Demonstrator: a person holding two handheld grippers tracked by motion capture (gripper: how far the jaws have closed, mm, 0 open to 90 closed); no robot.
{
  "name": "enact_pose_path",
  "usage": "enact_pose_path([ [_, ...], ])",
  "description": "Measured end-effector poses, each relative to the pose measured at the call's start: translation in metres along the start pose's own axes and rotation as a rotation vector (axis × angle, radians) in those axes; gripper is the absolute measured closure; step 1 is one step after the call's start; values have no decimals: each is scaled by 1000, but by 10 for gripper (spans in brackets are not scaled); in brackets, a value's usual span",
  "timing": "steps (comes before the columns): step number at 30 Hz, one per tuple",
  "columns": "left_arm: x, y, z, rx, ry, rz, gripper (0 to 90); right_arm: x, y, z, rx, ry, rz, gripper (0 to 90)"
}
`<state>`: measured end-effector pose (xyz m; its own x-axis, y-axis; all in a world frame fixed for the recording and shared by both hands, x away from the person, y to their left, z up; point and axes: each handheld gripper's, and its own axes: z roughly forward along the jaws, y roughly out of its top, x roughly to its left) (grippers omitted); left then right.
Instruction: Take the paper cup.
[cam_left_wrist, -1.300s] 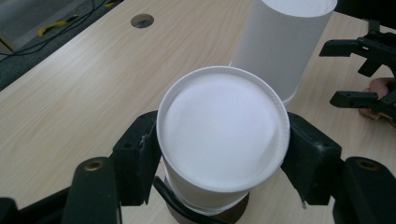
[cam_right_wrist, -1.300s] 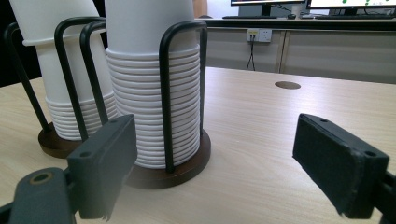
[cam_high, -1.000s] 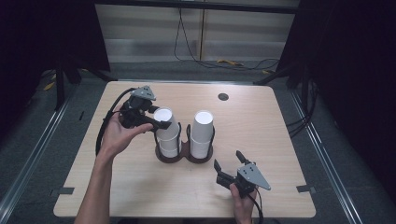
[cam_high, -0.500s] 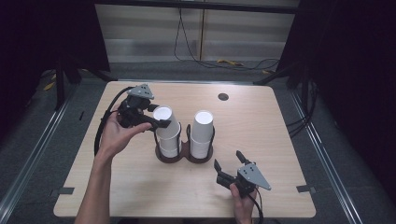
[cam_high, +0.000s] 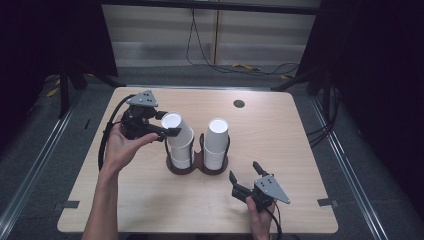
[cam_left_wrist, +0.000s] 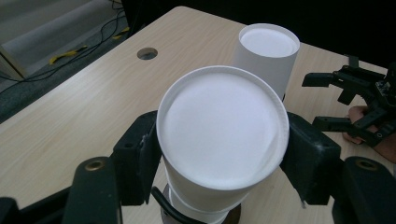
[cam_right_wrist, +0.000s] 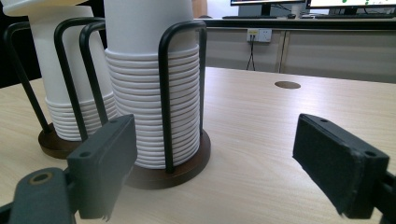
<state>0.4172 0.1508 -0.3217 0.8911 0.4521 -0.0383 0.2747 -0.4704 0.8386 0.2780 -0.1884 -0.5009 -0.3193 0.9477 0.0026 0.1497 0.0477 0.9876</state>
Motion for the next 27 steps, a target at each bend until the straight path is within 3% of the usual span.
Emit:
enact_pose_path([
  [8, -5, -5, -3, -29, 8, -3, 348, 0, 0, 0, -3, -1, 1, 135],
  [11, -7, -8, -6, -64, -12, -20, 348, 0, 0, 0, -2, -2, 0, 135],
  [15, -11, -9, -10, -75, 2, -12, 349, 0, 0, 0, -1, -2, 1, 135],
  [22, -16, -16, -13, -102, -20, -19, 348, -1, 0, 0, 3, -5, 8, 134],
  [25, -18, -19, -14, -104, 8, -24, 347, 0, 0, 1, 6, -5, 10, 134],
  [27, -19, -22, -16, -124, -9, -24, 348, -1, 0, 1, 7, -3, 8, 134],
])
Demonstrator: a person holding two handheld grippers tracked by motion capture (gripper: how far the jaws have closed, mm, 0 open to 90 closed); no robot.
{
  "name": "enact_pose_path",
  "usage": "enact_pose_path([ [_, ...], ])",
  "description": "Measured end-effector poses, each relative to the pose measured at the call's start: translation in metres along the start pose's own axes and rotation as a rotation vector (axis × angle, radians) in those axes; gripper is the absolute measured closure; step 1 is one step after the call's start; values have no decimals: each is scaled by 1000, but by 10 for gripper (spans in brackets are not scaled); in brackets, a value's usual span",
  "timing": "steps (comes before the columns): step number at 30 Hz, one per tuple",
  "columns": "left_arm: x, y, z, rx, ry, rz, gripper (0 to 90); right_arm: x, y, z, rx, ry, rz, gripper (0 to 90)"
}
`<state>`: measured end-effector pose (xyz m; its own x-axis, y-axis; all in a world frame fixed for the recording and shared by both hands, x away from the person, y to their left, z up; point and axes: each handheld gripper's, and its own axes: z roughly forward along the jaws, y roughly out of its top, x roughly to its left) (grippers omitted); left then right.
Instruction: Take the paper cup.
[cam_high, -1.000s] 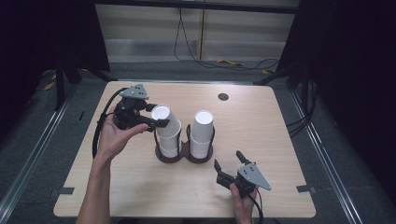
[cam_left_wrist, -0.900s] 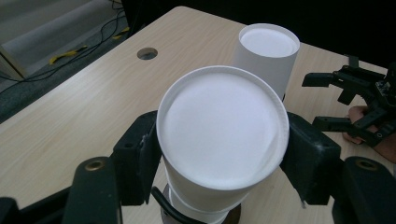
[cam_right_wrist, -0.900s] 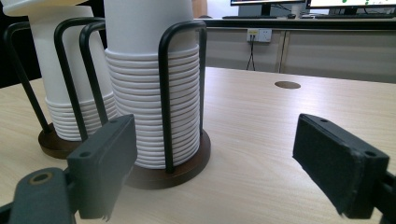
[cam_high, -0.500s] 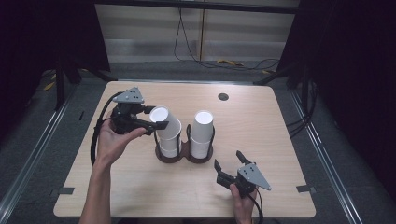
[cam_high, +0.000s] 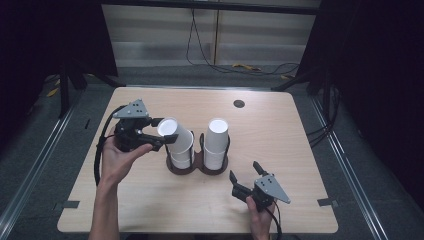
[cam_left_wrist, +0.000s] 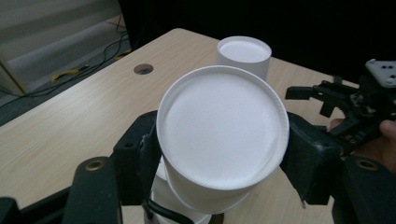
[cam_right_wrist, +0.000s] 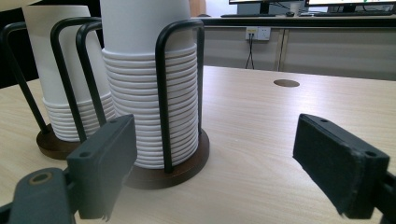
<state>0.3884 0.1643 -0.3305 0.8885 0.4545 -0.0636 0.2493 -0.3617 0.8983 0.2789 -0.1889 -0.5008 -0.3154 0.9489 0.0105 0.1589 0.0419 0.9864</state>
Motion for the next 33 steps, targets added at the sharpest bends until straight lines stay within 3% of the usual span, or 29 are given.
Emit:
enact_pose_path([
  [8, -10, -12, -1, -49, -18, -6, 347, 0, 0, 0, 1, 0, 0, 134],
  [11, -13, -15, -3, -61, -7, -3, 347, -1, 0, 0, 1, 2, 2, 134],
  [14, -17, -17, -8, -91, -28, -8, 347, -2, 0, 0, -3, 21, 21, 134],
  [17, -22, -20, -10, -88, -37, -1, 347, -3, 0, 0, -1, 29, 28, 133],
  [22, -29, -28, -7, -97, -65, 12, 347, 1, 5, 0, 36, 142, 25, 131],
  [23, -31, -30, -7, -95, -60, 13, 347, 5, 10, -2, 38, 213, 22, 130],
  [24, -32, -32, -6, -89, -64, 9, 347, 5, 10, -2, 38, 213, 22, 130],
  [26, -34, -37, -4, -94, -71, 4, 347, 9, 18, -4, 42, 274, 1, 130],
  [28, -37, -42, 0, -92, -90, 7, 348, 15, 28, -6, 47, 371, -22, 132],
  [29, -37, -42, 0, -92, -90, 7, 348, 15, 28, -6, 47, 371, -22, 132],
  [30, -39, -44, 1, -99, -108, 2, 348, 18, 32, -6, 55, 414, -45, 132],
  [33, -42, -48, 4, -93, -118, 7, 348, 21, 35, -6, 69, 445, -47, 133],
])
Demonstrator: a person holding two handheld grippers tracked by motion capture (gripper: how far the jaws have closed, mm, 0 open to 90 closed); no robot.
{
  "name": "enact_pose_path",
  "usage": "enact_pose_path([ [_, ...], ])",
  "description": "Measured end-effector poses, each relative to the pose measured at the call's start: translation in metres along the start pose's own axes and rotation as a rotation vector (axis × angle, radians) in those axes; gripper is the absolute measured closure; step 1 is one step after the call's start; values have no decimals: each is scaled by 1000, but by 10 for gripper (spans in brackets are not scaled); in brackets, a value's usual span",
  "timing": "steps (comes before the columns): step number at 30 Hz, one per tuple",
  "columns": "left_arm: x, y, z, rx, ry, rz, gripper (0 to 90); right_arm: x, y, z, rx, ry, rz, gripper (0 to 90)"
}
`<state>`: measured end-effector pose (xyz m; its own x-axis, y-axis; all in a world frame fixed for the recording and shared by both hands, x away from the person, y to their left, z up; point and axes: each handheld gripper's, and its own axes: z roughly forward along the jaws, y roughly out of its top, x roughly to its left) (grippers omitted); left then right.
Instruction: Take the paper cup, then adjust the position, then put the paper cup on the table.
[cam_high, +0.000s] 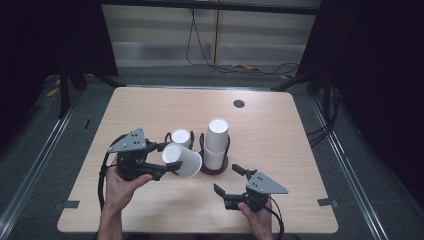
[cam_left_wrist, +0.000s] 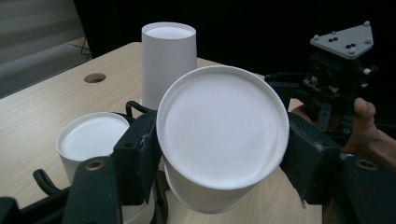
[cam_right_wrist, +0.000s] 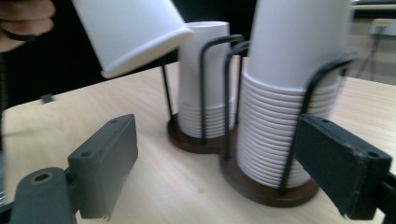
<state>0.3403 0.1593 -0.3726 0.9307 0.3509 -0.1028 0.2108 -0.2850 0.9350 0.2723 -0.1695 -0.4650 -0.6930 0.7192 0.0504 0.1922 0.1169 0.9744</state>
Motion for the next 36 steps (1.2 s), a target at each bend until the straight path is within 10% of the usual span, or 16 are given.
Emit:
enact_pose_path([
  [17, -9, -31, 23, 9, -100, -5, 347, 10, 15, 8, 16, 235, -27, 131],
  [36, -13, -42, 35, 11, -176, -3, 347, 17, 9, 31, 70, 333, -34, 131],
])
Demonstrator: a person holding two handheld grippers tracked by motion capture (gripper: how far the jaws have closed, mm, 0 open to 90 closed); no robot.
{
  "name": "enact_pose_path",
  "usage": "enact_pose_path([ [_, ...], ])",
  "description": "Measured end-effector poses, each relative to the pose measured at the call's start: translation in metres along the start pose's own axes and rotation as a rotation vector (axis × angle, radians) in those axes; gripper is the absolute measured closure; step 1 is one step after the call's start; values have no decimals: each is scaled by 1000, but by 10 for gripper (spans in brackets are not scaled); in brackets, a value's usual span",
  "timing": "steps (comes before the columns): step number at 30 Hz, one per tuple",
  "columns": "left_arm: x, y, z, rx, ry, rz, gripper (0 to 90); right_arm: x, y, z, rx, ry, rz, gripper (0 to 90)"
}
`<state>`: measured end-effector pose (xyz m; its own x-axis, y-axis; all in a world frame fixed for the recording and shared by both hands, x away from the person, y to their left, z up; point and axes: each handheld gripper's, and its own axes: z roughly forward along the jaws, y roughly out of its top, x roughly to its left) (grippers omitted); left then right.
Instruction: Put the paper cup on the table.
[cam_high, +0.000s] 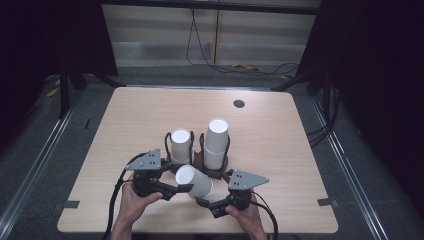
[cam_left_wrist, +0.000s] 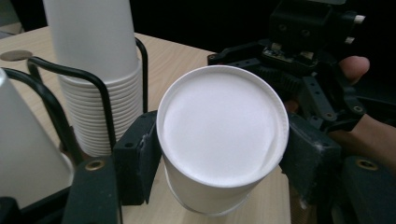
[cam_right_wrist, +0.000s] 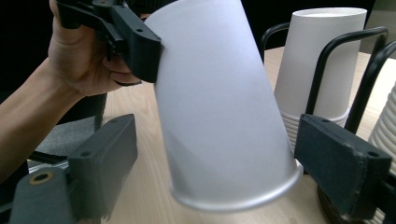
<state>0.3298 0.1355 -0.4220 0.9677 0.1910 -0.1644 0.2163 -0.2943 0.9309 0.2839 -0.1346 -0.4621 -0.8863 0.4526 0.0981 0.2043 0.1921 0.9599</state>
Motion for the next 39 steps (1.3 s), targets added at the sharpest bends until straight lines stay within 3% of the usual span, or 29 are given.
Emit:
enact_pose_path([
  [14, -3, 1, 12, 3, -32, -6, 348, -5, -10, 14, 5, -1, -25, 174],
  [18, -1, 0, 11, 16, -30, -7, 348, -5, -11, 15, 14, -9, -25, 193],
  [32, 4, -9, 7, -16, -58, -40, 340, -4, -10, 15, 43, -1, -38, 234],
  [39, 5, -10, 6, -21, -46, -35, 304, -5, -9, 14, 50, 2, -37, 241],
])
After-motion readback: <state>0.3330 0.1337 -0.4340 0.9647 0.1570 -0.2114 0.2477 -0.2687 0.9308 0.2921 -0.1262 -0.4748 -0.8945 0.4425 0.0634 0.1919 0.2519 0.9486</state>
